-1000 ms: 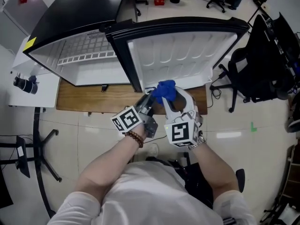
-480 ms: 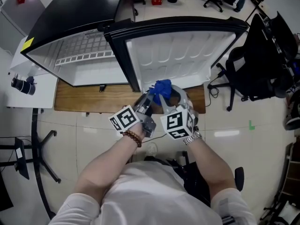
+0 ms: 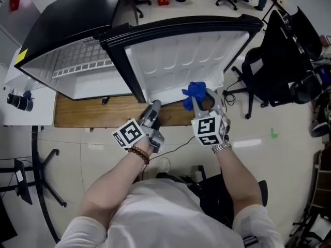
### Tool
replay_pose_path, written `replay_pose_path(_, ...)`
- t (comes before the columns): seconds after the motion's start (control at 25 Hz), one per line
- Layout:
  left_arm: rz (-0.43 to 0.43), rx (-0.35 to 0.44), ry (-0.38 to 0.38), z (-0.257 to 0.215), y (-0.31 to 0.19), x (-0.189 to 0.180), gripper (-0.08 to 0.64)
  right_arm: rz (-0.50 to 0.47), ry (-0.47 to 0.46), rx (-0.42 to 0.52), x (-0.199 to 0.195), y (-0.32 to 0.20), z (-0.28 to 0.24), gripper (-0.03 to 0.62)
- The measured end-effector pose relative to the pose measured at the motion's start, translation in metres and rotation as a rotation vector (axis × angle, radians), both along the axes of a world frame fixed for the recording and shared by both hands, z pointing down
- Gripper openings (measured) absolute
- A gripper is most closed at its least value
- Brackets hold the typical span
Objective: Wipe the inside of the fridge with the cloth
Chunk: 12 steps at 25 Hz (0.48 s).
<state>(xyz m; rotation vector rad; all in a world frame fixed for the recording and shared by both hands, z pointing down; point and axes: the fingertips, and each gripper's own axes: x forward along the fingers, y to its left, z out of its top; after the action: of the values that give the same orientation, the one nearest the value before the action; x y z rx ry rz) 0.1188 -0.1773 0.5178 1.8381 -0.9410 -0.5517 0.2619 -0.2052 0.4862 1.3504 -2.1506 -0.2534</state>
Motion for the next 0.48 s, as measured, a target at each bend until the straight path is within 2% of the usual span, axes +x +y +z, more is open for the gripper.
replay_pose_path(0.24, 0.002, -0.009, -0.007, 0.004, 0.002, 0.001, 0.057, 0.089, 0.017, -0.003, 0.055, -0.015, 0.005, 0.136)
replay_pose_path(0.48, 0.000, -0.014, -0.008, 0.004, 0.003, 0.000, 0.057, 0.162, 0.025, -0.011, 0.092, -0.026, 0.006, 0.136)
